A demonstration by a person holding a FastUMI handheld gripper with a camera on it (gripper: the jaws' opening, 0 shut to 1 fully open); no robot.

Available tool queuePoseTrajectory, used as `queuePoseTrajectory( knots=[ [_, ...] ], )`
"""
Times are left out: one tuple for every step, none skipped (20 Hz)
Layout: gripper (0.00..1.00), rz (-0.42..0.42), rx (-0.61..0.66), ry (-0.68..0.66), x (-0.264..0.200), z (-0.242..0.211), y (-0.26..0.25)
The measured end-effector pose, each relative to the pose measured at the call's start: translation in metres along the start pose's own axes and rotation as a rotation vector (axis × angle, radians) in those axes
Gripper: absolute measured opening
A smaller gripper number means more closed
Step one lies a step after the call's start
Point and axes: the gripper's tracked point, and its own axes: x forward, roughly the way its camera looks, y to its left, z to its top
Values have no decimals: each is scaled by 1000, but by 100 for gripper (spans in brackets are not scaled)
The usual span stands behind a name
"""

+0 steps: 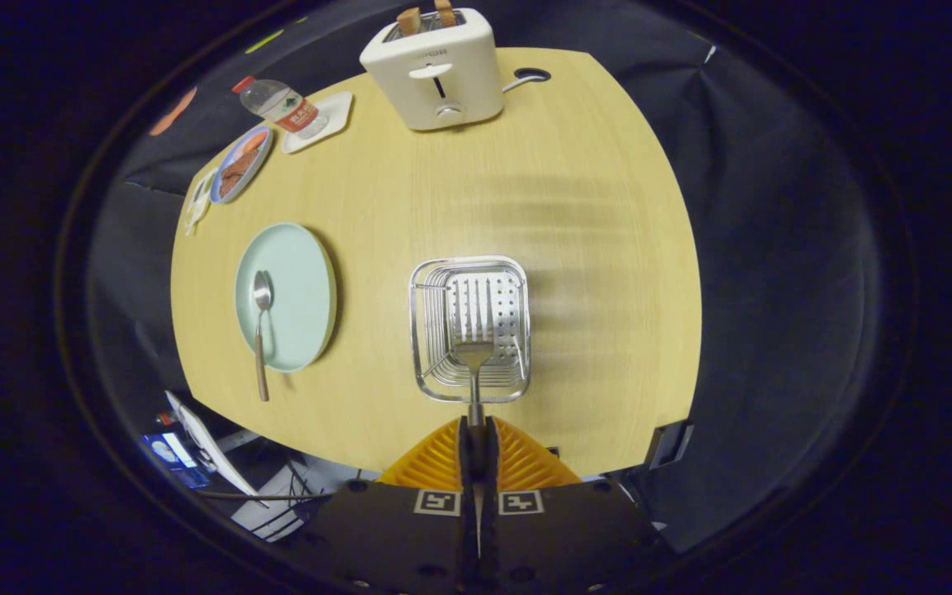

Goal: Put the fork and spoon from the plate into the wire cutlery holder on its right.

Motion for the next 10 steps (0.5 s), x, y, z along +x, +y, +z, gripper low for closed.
queuePoseTrajectory(
  knots=[
    [2,-1,-1,0,1,1,-1],
    [6,-1,2,0,4,3,0],
    [6,7,9,1,5,5,3],
    [11,10,17,-1,6,7,4],
    [12,8,23,-5,6,8,4],
    [13,10,29,-14,7,10,5],
    [15,10,34,-29,5,10,6],
    [17,18,42,-50,2,13,8],
    [22,21,51,-74,-2,16,10],
    [45,29,55,-111,-7,19,13]
  ],
)
